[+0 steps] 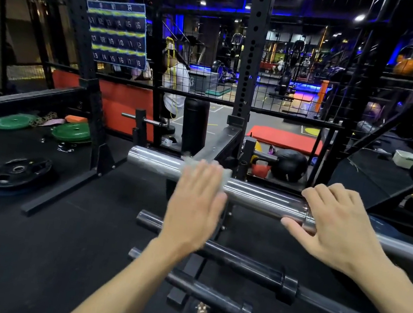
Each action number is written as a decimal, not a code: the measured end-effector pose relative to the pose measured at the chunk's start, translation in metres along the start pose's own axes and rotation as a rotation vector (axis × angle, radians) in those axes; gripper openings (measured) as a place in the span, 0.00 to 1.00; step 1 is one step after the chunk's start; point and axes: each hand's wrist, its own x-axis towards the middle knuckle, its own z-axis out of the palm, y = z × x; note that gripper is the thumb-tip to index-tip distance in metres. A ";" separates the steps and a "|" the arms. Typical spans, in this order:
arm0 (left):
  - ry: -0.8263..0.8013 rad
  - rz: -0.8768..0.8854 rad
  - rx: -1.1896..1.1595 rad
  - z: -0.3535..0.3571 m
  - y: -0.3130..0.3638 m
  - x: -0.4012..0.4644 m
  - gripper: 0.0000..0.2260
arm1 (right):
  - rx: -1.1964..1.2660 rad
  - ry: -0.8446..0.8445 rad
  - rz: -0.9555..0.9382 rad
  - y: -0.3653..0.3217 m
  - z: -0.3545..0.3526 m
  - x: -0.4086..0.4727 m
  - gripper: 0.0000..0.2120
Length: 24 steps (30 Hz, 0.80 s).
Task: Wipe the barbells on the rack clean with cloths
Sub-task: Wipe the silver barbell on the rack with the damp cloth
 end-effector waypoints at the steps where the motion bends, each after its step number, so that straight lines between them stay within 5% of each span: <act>1: -0.029 0.089 -0.006 0.003 0.012 -0.005 0.26 | -0.016 -0.004 -0.008 0.000 -0.002 0.003 0.29; 5: -0.048 0.214 0.010 0.000 -0.005 -0.004 0.24 | -0.048 -0.139 -0.012 0.000 -0.011 0.023 0.33; 10: 0.035 -0.145 0.041 -0.019 -0.084 0.006 0.26 | 0.126 -0.466 0.047 -0.013 -0.012 0.047 0.34; 14: 0.045 -0.244 0.009 -0.018 -0.066 0.016 0.27 | 0.084 -0.378 0.051 -0.021 -0.011 0.037 0.32; 19: -0.044 0.075 -0.038 -0.003 0.020 0.000 0.25 | -0.024 -0.102 0.041 -0.032 0.009 0.015 0.35; 22: -0.052 0.174 0.009 -0.005 0.007 0.001 0.23 | -0.049 -0.083 0.066 -0.036 0.012 0.006 0.36; 24: 0.008 0.062 0.058 -0.009 -0.022 0.008 0.21 | -0.053 -0.068 0.076 -0.037 0.010 0.003 0.36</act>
